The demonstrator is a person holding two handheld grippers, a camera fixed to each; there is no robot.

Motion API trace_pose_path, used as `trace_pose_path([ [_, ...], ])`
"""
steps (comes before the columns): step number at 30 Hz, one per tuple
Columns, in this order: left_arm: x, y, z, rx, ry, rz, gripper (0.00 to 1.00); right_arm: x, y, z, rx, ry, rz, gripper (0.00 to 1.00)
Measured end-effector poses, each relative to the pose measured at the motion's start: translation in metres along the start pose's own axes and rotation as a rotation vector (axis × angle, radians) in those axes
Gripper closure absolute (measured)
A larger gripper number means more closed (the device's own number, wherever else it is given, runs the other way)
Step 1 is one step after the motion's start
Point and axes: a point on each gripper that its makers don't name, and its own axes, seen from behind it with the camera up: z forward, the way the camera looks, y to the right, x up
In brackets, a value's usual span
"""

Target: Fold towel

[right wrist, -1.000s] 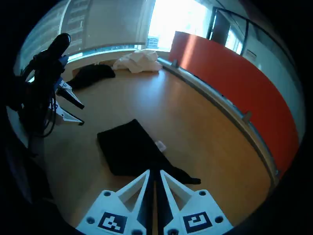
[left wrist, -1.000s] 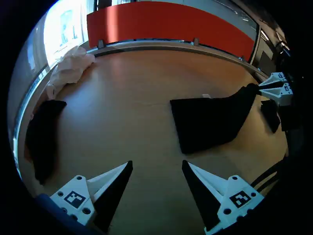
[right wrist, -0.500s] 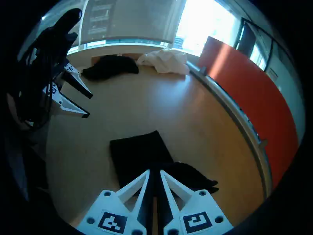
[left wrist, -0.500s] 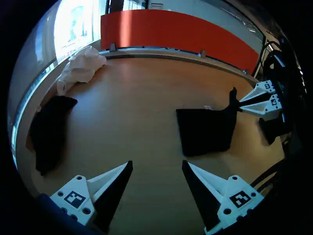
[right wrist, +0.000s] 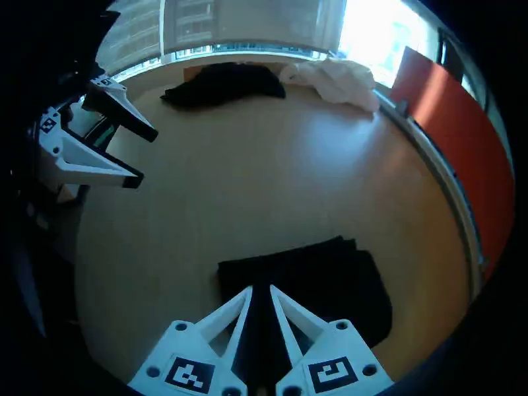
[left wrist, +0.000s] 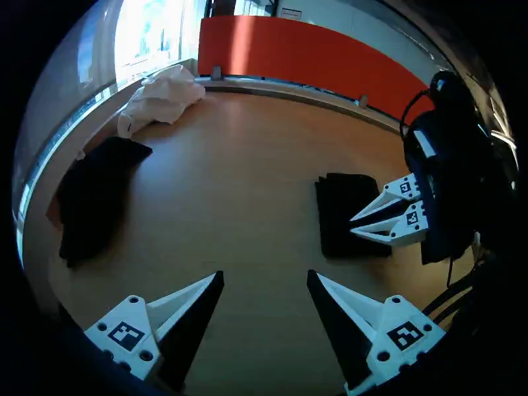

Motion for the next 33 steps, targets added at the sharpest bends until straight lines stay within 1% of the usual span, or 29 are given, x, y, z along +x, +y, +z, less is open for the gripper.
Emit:
trace_pose_path([
  [3, -0.003, 0.0, 0.001, -0.001, -0.005, -0.007, 0.06, -0.004, -0.003, 0.003, 0.015, -0.008, 0.014, 0.97],
  [6, -0.005, 0.0, 0.003, -0.004, -0.009, -0.009, 0.07, -0.004, -0.003, 0.0, 0.019, -0.002, 0.022, 0.95],
  [11, -0.003, 0.002, 0.004, -0.007, -0.014, 0.002, 0.06, -0.001, 0.0, -0.007, 0.014, 0.024, 0.044, 0.74],
  [12, -0.003, 0.002, 0.005, -0.007, -0.014, 0.005, 0.06, 0.0, 0.001, -0.008, 0.011, 0.029, 0.048, 0.68],
  [14, -0.001, 0.003, 0.004, -0.007, -0.014, 0.009, 0.06, -0.001, 0.002, -0.012, 0.003, 0.037, 0.056, 0.49],
  [16, -0.001, 0.003, 0.004, -0.008, -0.014, 0.01, 0.06, -0.002, 0.004, -0.015, -0.003, 0.043, 0.064, 0.4],
  [18, 0.0, 0.003, 0.004, -0.008, -0.012, 0.01, 0.07, -0.004, 0.005, -0.018, -0.011, 0.047, 0.072, 0.38],
  [21, 0.001, 0.003, 0.003, -0.005, -0.01, 0.006, 0.07, -0.011, 0.007, -0.022, -0.032, 0.051, 0.098, 0.37],
  [27, 0.002, 0.003, 0.002, -0.005, -0.01, -0.003, 0.06, -0.033, 0.003, -0.031, -0.063, 0.049, 0.177, 0.37],
  [33, 0.0, 0.005, 0.003, -0.004, -0.013, -0.003, 0.06, -0.061, -0.005, -0.041, -0.09, 0.029, 0.246, 0.37],
])
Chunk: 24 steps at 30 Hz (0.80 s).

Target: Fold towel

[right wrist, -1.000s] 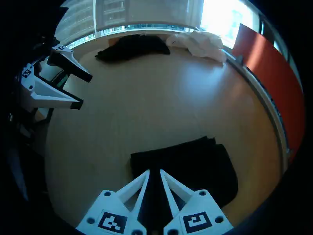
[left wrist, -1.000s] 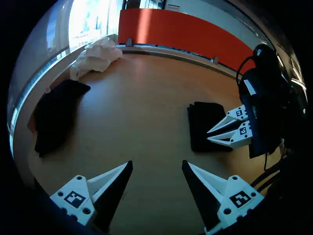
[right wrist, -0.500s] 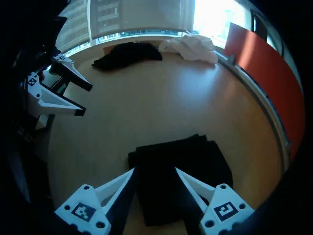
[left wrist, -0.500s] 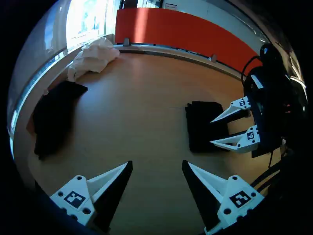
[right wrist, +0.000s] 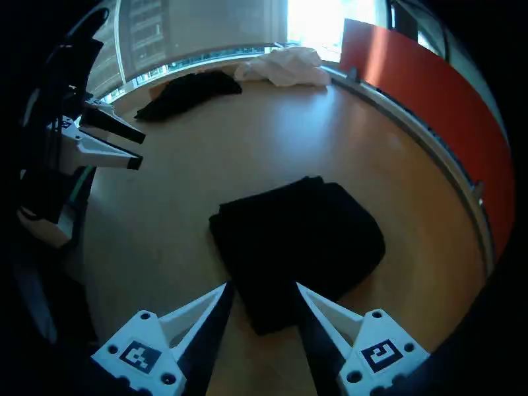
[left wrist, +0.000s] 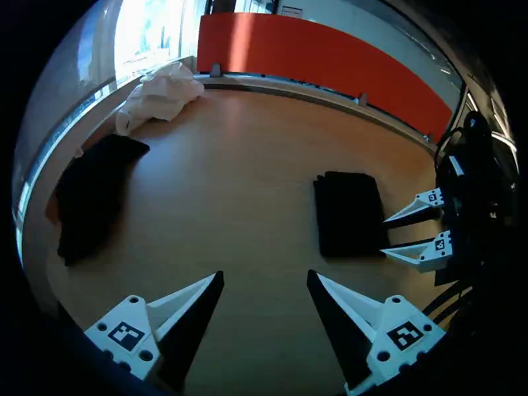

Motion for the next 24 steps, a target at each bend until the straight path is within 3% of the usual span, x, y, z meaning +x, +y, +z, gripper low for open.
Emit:
trace_pose_path([
  [6, 0.0, 0.004, 0.001, -0.006, -0.001, 0.004, 0.06, -0.025, 0.001, -0.009, -0.039, -0.023, 0.058, 0.37],
  [16, 0.0, 0.011, 0.002, -0.015, -0.001, 0.013, 0.07, -0.043, 0.001, -0.006, -0.062, -0.036, 0.141, 0.38],
  [21, 0.0, 0.013, 0.001, -0.016, 0.0, 0.012, 0.06, -0.047, 0.0, -0.002, -0.078, -0.039, 0.19, 0.45],
  [24, 0.0, 0.014, 0.001, -0.018, 0.0, 0.012, 0.07, -0.046, 0.001, -0.001, -0.09, -0.031, 0.223, 0.55],
])
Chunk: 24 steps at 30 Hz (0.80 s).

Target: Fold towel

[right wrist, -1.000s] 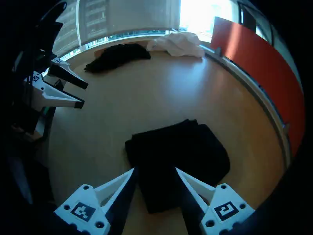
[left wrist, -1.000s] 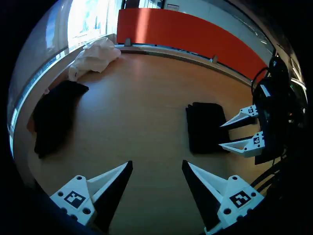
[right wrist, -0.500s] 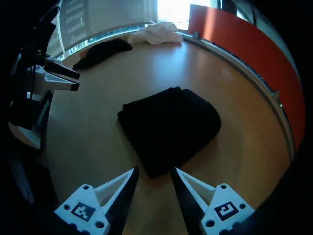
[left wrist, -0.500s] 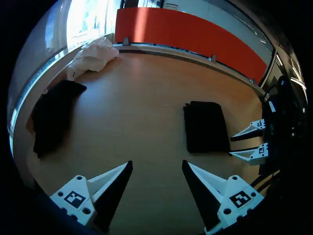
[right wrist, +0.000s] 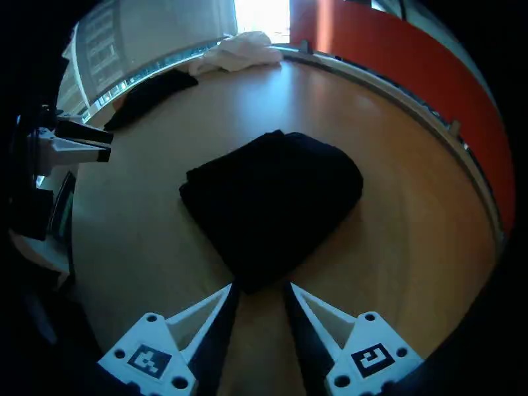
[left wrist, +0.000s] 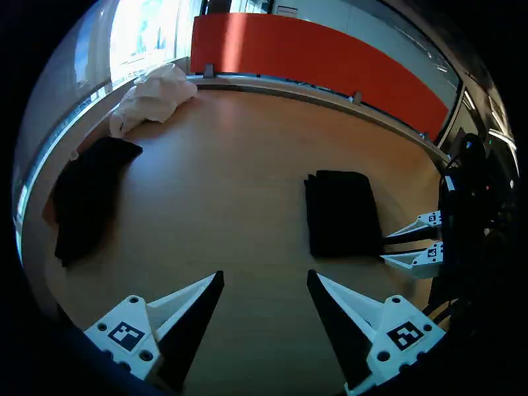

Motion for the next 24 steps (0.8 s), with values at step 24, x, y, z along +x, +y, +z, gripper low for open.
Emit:
trace_pose_path([
  [24, 0.002, 0.0, 0.001, -0.01, -0.003, 0.015, 0.06, 0.012, 0.003, -0.004, -0.015, 0.062, 0.023, 0.96],
])
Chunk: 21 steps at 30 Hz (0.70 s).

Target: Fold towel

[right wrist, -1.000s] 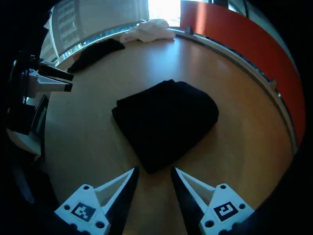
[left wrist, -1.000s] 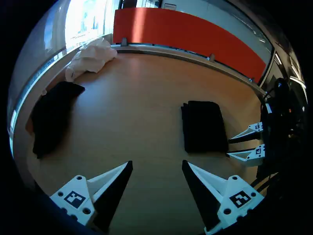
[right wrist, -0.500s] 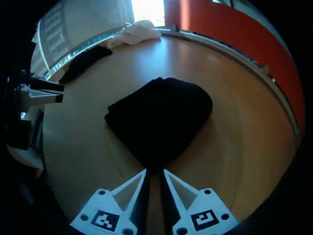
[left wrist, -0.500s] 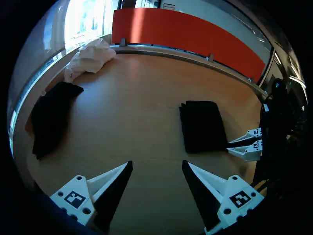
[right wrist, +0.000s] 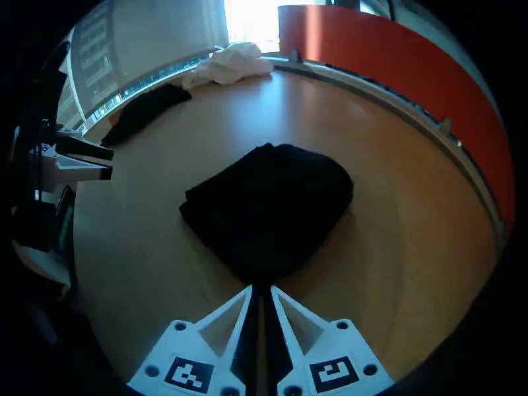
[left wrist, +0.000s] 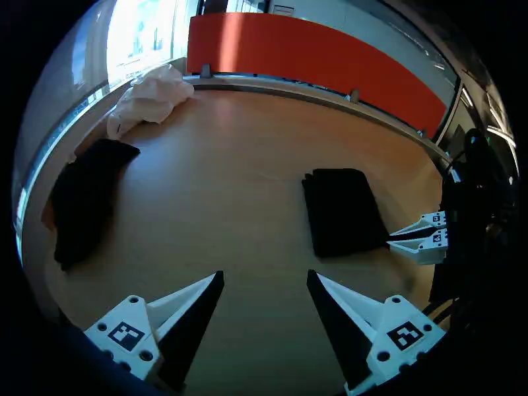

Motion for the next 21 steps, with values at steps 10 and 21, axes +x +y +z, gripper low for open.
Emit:
trace_pose_path([
  [10, 0.01, 0.001, -0.003, -0.018, 0.017, 0.015, 0.07, 0.052, 0.006, -0.022, -0.027, 0.076, -0.061, 0.96],
  [21, 0.035, 0.006, -0.012, -0.05, 0.057, 0.032, 0.07, 0.13, 0.023, -0.061, -0.076, 0.185, -0.098, 0.96],
])
